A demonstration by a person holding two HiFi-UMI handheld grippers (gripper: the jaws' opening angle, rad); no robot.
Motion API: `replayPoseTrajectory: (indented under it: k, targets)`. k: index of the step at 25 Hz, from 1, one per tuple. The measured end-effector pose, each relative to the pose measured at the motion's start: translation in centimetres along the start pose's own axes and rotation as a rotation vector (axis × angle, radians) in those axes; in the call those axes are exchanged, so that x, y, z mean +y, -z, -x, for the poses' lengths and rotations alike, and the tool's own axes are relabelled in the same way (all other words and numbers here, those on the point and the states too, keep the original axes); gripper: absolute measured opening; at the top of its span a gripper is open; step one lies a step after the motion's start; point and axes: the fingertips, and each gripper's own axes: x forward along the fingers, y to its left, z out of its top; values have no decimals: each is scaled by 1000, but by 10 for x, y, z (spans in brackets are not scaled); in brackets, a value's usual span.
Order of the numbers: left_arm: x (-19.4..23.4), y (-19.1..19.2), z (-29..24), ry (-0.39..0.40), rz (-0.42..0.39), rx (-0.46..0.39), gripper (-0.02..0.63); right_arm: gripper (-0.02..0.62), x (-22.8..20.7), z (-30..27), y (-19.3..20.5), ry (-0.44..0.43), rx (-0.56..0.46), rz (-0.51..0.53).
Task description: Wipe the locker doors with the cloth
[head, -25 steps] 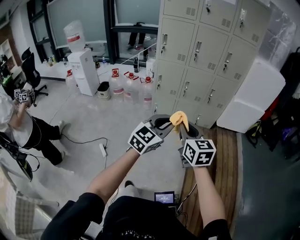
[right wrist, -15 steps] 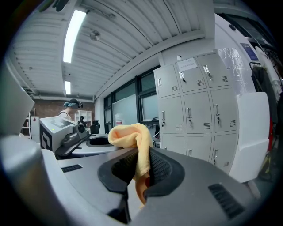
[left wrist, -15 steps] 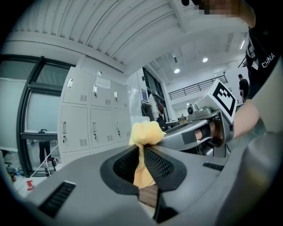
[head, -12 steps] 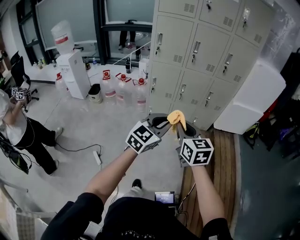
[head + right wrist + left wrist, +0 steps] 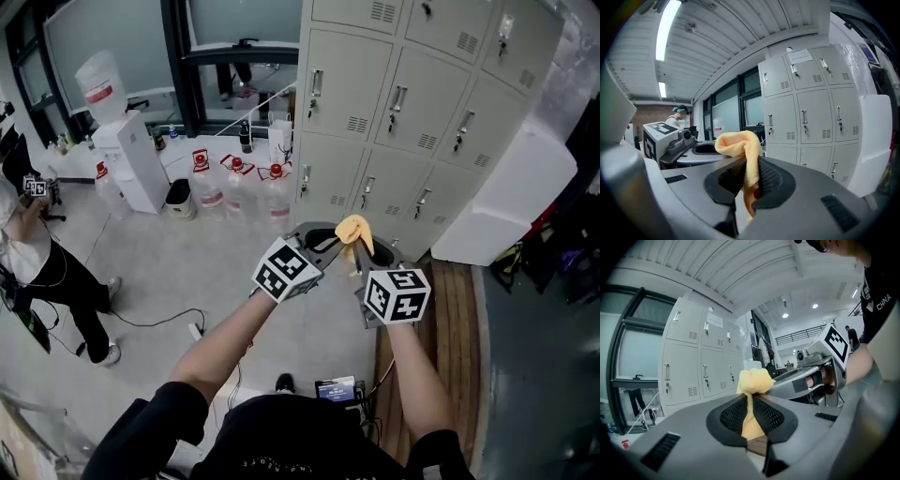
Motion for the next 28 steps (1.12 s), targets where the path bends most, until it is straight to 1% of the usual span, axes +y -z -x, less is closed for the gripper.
replayPoseTrajectory:
  k: [6, 10, 14, 21, 28]
  targets:
    - [32, 3, -10, 36, 0, 1, 48, 61, -8, -31, -9, 28, 2, -9]
    - [45, 8, -27, 42, 11, -8, 48, 61, -24, -46, -9, 43, 5, -11]
    - [61, 16, -47, 38, 20, -7, 48, 61, -42, -65, -7, 37, 10, -16]
    - [112, 33, -95, -7, 34, -6, 48, 61, -88, -122, -10, 0, 16, -15]
    - [177, 27, -166, -46, 23, 7, 48, 61, -155, -185, -39, -30, 10, -18]
